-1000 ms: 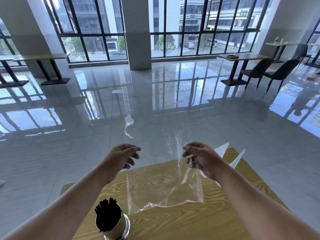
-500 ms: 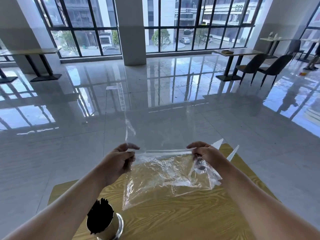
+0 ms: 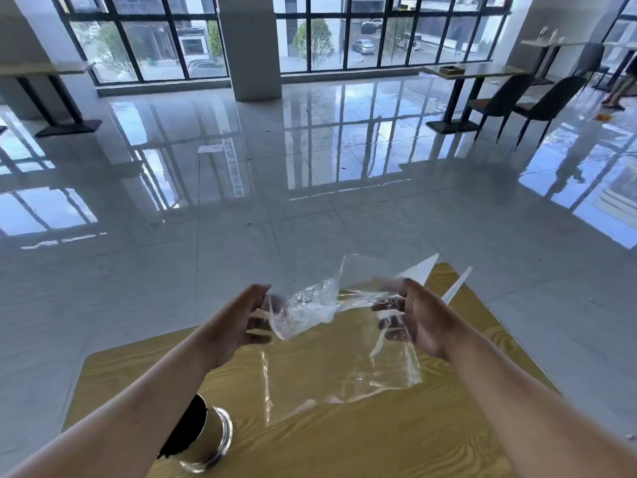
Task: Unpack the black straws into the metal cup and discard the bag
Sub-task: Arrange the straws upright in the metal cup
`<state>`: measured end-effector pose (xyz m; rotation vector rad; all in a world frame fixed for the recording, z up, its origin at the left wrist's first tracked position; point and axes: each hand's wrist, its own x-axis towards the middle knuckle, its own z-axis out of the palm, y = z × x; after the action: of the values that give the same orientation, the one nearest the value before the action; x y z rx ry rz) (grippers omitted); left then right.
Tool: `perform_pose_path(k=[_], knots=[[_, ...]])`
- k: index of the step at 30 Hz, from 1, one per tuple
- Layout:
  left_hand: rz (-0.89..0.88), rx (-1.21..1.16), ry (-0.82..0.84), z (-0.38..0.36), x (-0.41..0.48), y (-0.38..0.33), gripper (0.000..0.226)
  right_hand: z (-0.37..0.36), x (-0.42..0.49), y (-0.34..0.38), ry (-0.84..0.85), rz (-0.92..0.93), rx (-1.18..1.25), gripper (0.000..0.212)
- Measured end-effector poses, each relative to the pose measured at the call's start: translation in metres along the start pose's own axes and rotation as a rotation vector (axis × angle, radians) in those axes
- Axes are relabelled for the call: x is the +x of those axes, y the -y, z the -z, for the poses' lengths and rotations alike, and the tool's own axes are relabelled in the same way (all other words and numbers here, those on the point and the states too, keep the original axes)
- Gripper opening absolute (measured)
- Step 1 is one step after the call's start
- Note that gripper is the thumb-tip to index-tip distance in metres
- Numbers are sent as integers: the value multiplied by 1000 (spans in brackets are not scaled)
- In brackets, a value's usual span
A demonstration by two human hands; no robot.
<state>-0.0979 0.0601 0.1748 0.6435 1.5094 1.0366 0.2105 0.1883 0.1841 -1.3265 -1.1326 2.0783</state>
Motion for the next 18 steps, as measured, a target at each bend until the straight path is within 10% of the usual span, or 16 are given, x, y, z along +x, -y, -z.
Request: perform_pose_path(k=[12, 18], knots=[[-131, 239, -139, -28, 52, 65, 57, 29, 46, -66, 30, -271, -228, 82], [-100, 477, -258, -33, 74, 115, 52, 33, 74, -114, -181, -141, -510, 57]])
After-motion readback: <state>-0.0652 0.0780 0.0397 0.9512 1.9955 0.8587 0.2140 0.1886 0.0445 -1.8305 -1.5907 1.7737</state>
